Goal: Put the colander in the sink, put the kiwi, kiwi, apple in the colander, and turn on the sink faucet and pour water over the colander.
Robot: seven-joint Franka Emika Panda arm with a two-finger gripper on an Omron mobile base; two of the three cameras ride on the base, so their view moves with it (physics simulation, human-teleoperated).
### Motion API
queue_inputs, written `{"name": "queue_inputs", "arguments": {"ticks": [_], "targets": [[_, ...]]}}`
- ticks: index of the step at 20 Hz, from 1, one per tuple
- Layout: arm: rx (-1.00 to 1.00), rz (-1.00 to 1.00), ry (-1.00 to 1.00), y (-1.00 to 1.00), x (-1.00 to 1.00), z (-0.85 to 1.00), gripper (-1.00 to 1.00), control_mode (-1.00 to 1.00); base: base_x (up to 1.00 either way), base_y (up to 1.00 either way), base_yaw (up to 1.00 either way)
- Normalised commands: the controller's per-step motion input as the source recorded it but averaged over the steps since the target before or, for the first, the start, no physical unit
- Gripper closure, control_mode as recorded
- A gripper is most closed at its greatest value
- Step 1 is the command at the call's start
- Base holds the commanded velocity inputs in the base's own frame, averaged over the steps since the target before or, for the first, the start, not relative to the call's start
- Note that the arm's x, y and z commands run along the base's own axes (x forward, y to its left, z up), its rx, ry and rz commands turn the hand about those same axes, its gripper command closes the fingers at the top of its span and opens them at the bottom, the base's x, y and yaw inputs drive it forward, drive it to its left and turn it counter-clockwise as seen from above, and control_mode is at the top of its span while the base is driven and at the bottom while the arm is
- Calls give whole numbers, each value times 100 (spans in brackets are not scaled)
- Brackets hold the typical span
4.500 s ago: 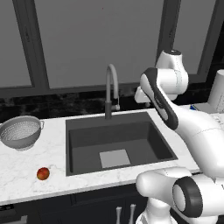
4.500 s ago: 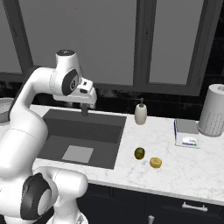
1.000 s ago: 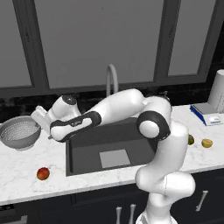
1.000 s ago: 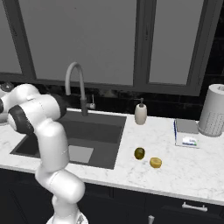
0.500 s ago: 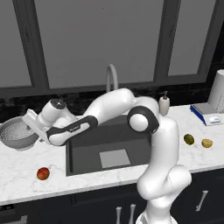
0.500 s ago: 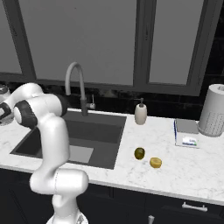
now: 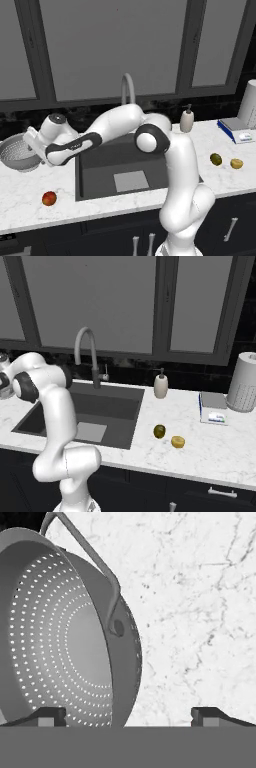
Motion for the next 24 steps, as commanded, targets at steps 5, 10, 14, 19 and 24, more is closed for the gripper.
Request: {"name": "queue_inputs", "arguments": {"ticks": [5, 10, 14, 19, 24], "targets": [[-2, -4, 15, 10, 66, -19, -100, -100, 0, 0, 0], [-8, -3, 16, 21, 60, -34, -100, -100, 0, 0, 0], [-12, -4, 17, 38, 39, -38, 100, -100, 0, 0, 0], [-6, -5, 4, 1, 1, -47, 100, -100, 0, 0, 0], [0, -7, 0, -17, -16, -52, 100, -100, 0, 0, 0]]}}
